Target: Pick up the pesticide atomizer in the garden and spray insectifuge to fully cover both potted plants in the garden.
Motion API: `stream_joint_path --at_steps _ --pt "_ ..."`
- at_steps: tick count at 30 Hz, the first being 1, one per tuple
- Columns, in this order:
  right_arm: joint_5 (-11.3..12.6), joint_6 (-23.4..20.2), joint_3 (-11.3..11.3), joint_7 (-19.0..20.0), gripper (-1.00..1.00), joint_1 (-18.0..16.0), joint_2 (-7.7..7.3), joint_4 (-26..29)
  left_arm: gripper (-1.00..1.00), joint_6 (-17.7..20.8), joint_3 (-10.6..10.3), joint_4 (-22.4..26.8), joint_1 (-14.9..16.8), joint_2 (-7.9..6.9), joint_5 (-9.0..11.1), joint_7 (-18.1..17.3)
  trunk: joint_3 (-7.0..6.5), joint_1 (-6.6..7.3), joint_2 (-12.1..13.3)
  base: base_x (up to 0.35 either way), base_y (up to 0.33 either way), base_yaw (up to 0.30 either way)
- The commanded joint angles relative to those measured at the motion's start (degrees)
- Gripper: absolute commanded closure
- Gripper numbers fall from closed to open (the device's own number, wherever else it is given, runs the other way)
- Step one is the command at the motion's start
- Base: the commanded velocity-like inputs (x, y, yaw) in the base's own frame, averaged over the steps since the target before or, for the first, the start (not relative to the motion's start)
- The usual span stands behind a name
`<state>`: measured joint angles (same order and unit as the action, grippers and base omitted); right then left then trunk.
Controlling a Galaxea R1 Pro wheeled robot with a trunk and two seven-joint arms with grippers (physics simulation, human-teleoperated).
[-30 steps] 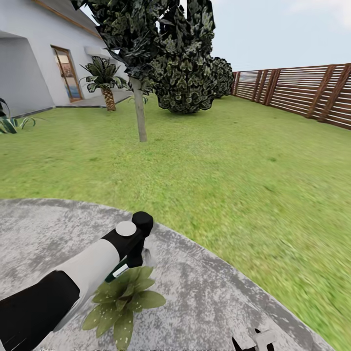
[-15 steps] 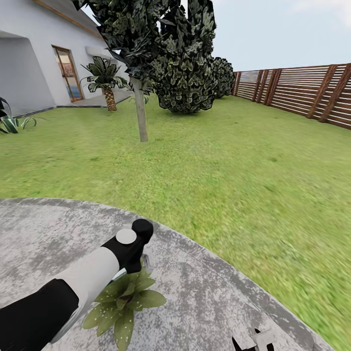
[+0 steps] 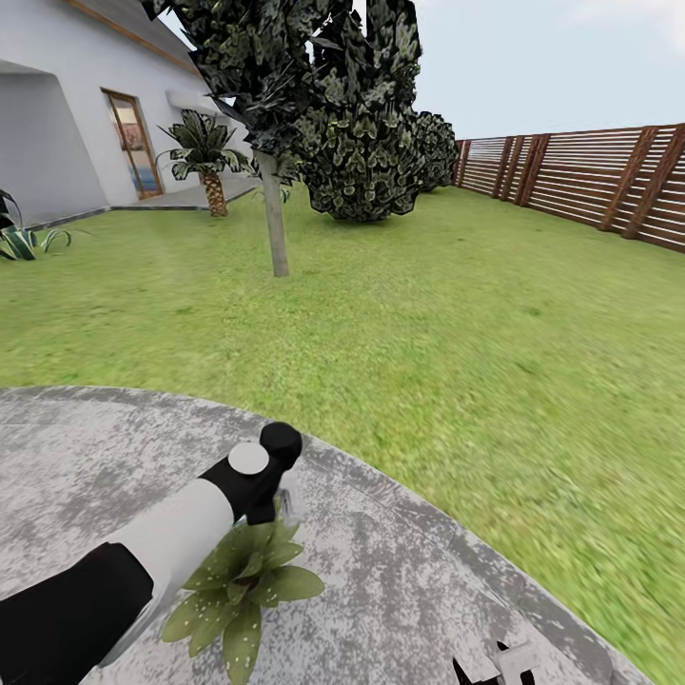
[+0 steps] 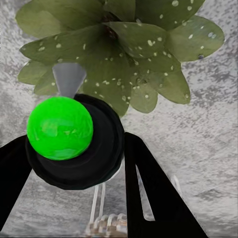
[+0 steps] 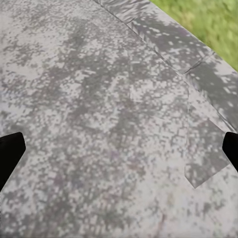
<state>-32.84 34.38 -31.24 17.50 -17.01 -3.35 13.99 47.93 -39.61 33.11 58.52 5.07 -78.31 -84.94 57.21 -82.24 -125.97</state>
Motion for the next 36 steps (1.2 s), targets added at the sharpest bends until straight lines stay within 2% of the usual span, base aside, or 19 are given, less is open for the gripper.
stream_joint_path --at_steps 1,20,29,36 --pt "-0.2 0.2 -0.5 0.5 -1.00 0.0 0.01 0.0 1.00 0.6 -0.2 -0.1 0.0 -0.03 -0.9 -0.6 0.05 0.01 0.0 0.000 0.000 0.000" --pt "-0.3 0.2 -0.5 0.5 -1.00 0.0 0.01 0.1 1.00 0.4 -0.1 -0.3 -0.6 0.66 -1.6 -0.6 0.05 0.01 0.0 0.051 0.000 0.000" --pt "-0.3 0.2 -0.5 0.5 -1.00 0.0 0.01 0.1 1.00 0.3 -0.2 -0.4 -0.7 2.49 -1.5 -0.5 0.05 0.01 0.0 0.000 0.000 0.000" --pt "-0.3 0.2 -0.5 0.5 -1.00 0.0 0.01 0.0 1.00 0.3 -2.5 -0.4 -1.4 2.32 -1.5 -0.6 0.05 0.01 0.0 0.000 0.000 0.000"
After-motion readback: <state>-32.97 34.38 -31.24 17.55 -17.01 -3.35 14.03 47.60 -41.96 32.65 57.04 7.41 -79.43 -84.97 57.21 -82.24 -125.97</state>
